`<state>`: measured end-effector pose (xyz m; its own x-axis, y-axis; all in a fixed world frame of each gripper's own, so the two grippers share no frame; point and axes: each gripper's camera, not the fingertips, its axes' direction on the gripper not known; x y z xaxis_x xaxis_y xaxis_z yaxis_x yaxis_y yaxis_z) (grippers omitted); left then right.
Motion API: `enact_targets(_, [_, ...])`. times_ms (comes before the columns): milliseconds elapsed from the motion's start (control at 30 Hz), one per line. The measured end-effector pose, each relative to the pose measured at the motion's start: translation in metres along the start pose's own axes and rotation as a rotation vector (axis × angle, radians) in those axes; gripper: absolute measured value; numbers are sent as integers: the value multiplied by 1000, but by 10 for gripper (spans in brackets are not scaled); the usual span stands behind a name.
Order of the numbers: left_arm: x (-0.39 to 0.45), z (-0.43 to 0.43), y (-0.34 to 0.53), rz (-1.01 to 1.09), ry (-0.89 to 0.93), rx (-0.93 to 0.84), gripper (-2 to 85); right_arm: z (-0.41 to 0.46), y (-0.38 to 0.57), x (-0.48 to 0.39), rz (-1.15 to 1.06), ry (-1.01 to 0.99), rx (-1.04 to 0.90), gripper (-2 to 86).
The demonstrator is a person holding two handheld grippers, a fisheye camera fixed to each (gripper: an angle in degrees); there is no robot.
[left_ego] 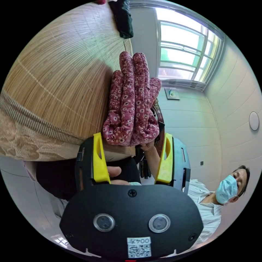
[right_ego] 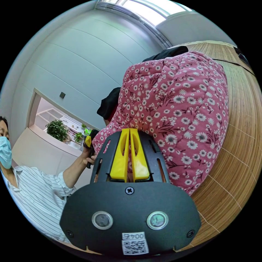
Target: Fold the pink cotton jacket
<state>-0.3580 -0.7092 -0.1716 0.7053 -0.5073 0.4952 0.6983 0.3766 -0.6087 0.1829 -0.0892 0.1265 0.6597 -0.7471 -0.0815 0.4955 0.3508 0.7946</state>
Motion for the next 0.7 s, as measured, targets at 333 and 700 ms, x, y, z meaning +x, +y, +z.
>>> enact_targets(333, [-2,16,-47,66,170,-174,263,5,5,2,5,-22,14,-8])
enact_targets(700, [53,65,-70,139,5,-335,289,19,11,-23,-67,107,19,-8])
